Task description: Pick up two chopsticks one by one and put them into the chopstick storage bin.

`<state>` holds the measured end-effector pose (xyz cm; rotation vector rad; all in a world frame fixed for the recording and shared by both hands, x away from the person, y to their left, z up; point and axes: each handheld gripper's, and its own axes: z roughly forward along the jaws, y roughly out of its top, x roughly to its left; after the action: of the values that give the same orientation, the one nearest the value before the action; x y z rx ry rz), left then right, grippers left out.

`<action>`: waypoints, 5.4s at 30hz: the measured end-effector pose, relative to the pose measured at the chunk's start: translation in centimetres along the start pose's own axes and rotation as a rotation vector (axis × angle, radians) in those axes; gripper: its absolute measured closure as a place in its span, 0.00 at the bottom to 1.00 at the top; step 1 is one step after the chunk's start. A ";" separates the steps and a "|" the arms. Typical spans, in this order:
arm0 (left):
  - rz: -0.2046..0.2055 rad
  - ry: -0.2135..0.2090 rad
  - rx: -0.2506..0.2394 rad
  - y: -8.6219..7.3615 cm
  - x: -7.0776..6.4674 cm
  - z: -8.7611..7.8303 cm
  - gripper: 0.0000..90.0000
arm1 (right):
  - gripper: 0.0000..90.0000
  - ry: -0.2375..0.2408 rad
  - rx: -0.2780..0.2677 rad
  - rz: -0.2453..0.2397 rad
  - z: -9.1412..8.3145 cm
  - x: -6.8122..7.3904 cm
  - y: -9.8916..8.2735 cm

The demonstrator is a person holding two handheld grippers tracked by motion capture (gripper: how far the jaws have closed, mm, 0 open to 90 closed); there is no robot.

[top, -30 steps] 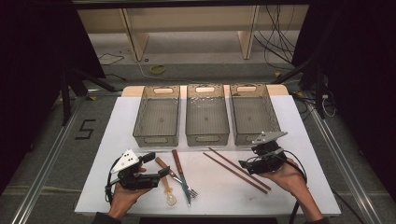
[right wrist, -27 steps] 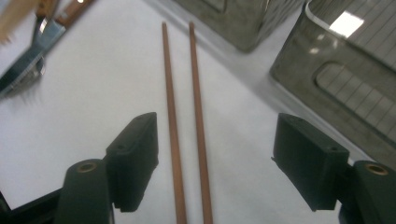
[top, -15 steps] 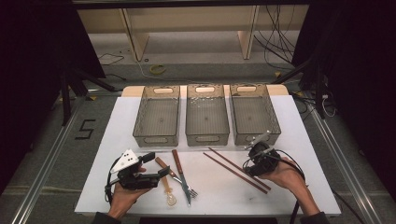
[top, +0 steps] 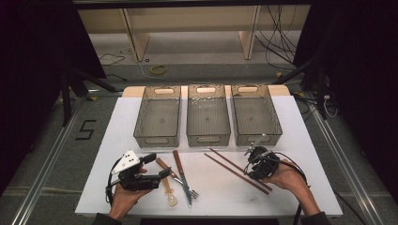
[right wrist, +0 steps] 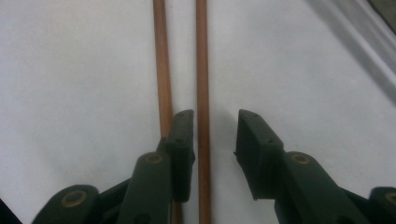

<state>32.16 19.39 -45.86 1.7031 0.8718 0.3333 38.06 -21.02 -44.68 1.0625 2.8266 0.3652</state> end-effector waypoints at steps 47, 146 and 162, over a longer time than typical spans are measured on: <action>0.238 -0.114 0.223 3.8 -3.4 4.0 0.20 | 0.94 -0.020 -0.029 -0.316 -3.2 5.3 2.7; 0.222 0.028 0.376 9.2 1.2 4.6 0.93 | 0.36 0.030 -0.239 -0.003 -2.4 2.6 -1.6; 0.100 0.189 0.331 12.6 8.1 5.7 0.93 | 0.35 0.038 -0.223 -0.008 -1.8 2.7 -1.7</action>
<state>46.00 19.84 -37.76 2.0506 1.0247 0.4412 34.59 -20.84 -43.37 1.0069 2.7399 0.6878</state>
